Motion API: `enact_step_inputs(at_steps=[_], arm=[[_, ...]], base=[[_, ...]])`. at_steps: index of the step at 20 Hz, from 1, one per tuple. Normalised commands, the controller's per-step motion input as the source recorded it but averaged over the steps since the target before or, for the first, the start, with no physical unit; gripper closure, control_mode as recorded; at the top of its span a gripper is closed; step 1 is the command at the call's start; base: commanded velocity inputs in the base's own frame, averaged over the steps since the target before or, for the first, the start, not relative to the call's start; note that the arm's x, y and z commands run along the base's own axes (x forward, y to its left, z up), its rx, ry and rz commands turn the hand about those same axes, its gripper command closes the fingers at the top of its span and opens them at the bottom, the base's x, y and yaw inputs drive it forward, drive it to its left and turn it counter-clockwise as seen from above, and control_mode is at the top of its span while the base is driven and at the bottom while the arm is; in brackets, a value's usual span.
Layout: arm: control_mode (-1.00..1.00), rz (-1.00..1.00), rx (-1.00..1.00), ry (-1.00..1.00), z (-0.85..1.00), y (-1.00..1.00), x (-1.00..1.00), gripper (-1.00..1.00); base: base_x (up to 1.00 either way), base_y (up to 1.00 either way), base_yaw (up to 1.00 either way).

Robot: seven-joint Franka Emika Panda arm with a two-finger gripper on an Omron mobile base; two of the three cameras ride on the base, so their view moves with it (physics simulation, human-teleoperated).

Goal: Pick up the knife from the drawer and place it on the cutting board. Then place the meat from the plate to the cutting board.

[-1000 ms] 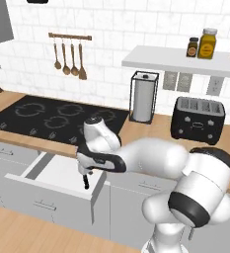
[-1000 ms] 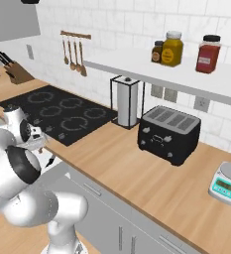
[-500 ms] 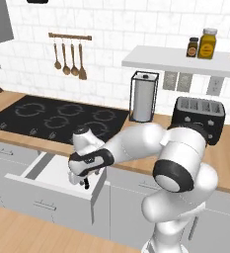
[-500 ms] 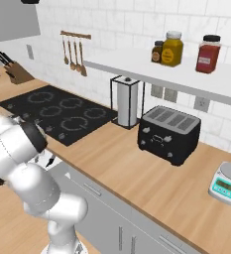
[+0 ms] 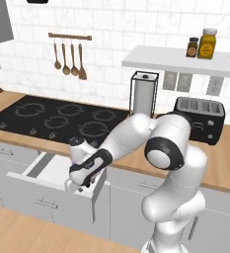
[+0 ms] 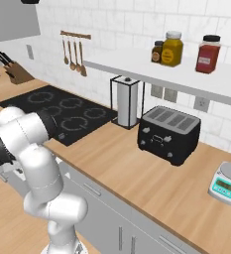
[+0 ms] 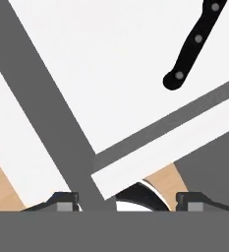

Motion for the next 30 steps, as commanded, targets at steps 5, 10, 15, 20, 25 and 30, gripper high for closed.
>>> enact_step_inputs(at_steps=[5,10,15,20,25,30], arm=[[-1.00,0.00,0.00,0.02,-0.38,0.28,-0.30,-1.00],[-1.00,0.00,0.06,0.11,-0.35,0.37,-0.81,-1.00],[-1.00,0.00,0.10,0.05,-0.24,0.49,-1.00,-1.00],[-1.00,-0.02,0.04,-0.09,0.17,0.19,-0.46,-1.00],[-1.00,-0.10,0.00,-0.19,0.50,0.01,0.77,-1.00],[-1.00,-0.11,0.00,-0.02,0.08,0.15,1.00,-1.00]], base=[[0.00,0.00,0.00],[0.00,0.00,0.00],[0.00,0.00,0.00],[0.00,0.00,0.00],[0.00,0.00,0.00],[0.00,0.00,0.00]])
